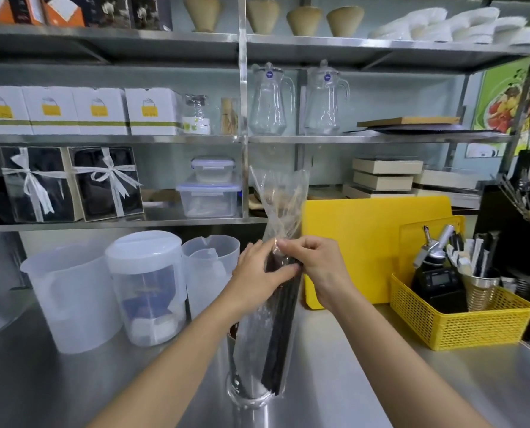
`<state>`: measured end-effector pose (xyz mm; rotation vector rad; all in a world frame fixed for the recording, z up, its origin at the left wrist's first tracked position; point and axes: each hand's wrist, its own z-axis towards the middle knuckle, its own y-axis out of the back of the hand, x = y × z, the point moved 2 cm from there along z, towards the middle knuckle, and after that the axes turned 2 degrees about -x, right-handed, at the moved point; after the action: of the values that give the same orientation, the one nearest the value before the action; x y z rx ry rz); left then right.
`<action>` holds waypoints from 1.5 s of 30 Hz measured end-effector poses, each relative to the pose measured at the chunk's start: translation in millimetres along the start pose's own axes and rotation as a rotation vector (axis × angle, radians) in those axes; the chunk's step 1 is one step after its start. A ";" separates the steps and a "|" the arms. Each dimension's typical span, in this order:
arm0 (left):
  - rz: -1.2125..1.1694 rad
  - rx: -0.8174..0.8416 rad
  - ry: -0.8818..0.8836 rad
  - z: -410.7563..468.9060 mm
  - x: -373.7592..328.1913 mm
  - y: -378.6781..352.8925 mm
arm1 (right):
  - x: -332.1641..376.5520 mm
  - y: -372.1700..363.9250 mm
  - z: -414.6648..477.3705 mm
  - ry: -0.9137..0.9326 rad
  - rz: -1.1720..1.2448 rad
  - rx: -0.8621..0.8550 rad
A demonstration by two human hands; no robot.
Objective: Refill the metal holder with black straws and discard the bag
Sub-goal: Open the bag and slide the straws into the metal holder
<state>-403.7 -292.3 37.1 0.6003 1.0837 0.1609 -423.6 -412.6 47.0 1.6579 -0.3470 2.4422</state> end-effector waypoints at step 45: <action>-0.356 -0.220 0.388 22.8 -23.4 29.7 | -6.3 29.5 11.5 -0.134 -0.363 0.375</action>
<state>-390.2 -285.8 78.6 0.1725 1.5071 0.0851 -418.9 -444.2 42.4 1.8328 0.3906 2.2206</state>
